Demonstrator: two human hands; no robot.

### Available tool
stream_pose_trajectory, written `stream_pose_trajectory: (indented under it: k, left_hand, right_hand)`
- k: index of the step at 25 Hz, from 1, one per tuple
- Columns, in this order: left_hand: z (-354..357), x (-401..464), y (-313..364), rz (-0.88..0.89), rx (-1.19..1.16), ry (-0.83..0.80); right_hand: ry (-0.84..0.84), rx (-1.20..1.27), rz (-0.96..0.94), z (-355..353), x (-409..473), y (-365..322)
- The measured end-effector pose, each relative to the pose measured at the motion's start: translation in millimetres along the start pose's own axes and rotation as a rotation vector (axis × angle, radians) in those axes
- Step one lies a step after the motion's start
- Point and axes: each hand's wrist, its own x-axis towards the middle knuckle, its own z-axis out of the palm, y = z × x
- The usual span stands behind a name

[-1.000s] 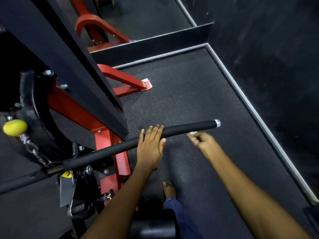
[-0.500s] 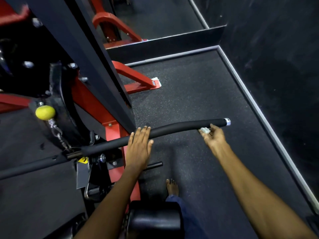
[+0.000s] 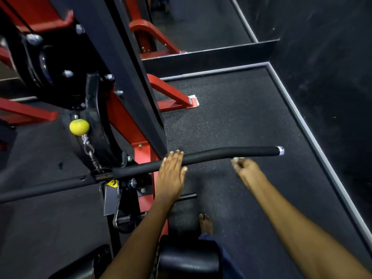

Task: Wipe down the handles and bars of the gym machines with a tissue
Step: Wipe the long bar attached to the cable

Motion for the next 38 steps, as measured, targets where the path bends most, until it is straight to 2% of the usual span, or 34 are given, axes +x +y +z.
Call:
stream_pose_trajectory:
  k: [1, 3, 5, 7, 9, 11, 13, 14, 17, 19, 21, 22, 24, 27, 29, 31, 33, 35, 38]
  left_hand:
    - [0, 0, 0, 0.004, 0.016, 0.002]
    - [-1, -1, -8, -0.072, 0.053, 0.031]
    - [-6, -8, -28, -0.179, 0.066, 0.031]
    - [-8, -19, -49, -0.188, 0.139, 0.043]
    - [-7, -26, -56, -0.167, 0.187, 0.042]
    - [-5, -28, -56, -0.182, 0.174, 0.057]
    - [-7, -30, -61, -0.215, 0.163, 0.067]
    - [-9, -32, -66, -0.212, 0.164, 0.07]
    - [-11, -35, -72, -0.17, 0.169, 0.06]
    - [-9, -33, -69, -0.176, 0.144, 0.06]
    - [-9, -33, -69, -0.18, 0.134, 0.066]
    - [-10, -34, -70, -0.173, 0.136, 0.07]
    - [-11, -36, -74, -0.15, 0.134, 0.073]
    - [-10, -38, -77, -0.148, 0.1, 0.048]
    - [-10, -36, -75, -0.15, 0.075, 0.028]
    - [-10, -37, -75, -0.132, 0.089, 0.023]
    - [-15, -41, -83, -0.2, 0.089, 0.049]
    - [-23, -50, -97, -0.333, 0.083, 0.087]
    - [-26, -59, -112, -0.286, 0.124, 0.095]
  right_hand:
    - [-0.038, -0.084, 0.036, 7, -7, 24]
    - [-0.063, -0.105, 0.096, 18, -15, 40]
    - [0.0, -0.077, 0.126, 14, -15, 15]
    - [0.101, -0.002, 0.098, 4, -8, -3]
    - [0.021, 0.013, 0.103, 12, -11, 18]
    - [-0.116, -0.103, 0.165, 25, -23, 66]
    - [-0.106, -0.119, 0.218, 33, -32, 82]
    - [-0.074, -0.038, 0.225, 32, -30, 71]
    - [0.05, 0.219, 0.077, 26, -28, 38]
    - [0.06, 0.087, 0.071, 34, -33, 59]
    - [0.004, -0.09, 0.142, 45, -38, 106]
    - [-0.03, -0.101, 0.179, 47, -39, 118]
    - [-0.057, -0.029, 0.226, 42, -38, 106]
    - [0.023, 0.158, 0.072, 36, -36, 70]
    - [0.011, 0.023, 0.037, 47, -45, 88]
    - [-0.079, -0.188, 0.111, 61, -55, 135]
    - [-0.139, -0.23, 0.163, 63, -59, 153]
    - [-0.105, -0.146, 0.232, 61, -49, 129]
    - [-0.035, 0.045, 0.074, 51, -45, 102]
